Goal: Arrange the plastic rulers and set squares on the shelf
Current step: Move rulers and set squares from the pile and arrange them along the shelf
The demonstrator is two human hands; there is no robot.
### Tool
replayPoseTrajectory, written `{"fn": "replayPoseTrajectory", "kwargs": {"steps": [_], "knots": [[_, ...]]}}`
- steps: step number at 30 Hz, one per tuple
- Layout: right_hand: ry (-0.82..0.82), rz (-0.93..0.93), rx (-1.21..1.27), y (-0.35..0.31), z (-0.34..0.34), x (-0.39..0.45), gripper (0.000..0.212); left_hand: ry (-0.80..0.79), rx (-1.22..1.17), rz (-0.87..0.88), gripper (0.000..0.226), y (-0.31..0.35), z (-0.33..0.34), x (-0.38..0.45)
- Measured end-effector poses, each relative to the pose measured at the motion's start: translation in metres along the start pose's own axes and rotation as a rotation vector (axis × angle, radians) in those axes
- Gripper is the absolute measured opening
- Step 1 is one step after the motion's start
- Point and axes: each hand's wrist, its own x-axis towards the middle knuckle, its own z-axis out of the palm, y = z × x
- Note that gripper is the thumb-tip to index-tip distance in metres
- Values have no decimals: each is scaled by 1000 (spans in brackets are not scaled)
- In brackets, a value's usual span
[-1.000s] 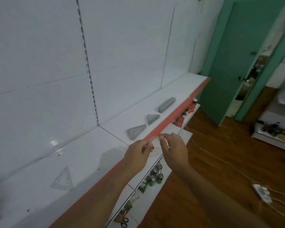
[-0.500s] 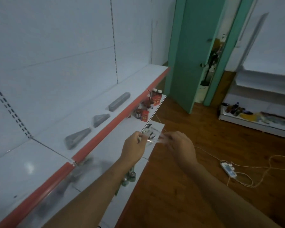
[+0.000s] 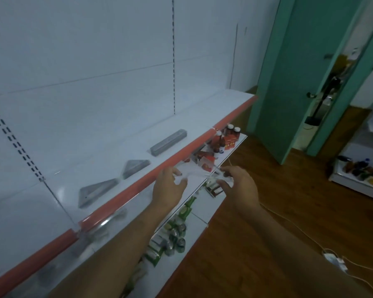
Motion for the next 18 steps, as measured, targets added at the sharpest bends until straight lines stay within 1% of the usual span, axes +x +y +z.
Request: {"fn": "replayPoseTrajectory", "kwargs": {"steps": [4,7,10,14,18], "knots": [[-55,-42,-8,-13,26,47,36,40,-1,-37,11,-18,-8,46],[-104,-84,26,-22,50,83,35,111,-6,-72,3,-34,-18,77],[-153,-189,57,-38,79,110,32,247,13,-102,14,-52,-36,97],[-238,-359,105,-69,122,125,32,377,48,-152,18,-80,-68,99],[-349,-546,189,-105,167,136,28,595,189,-247,17,-112,-108,94]]}}
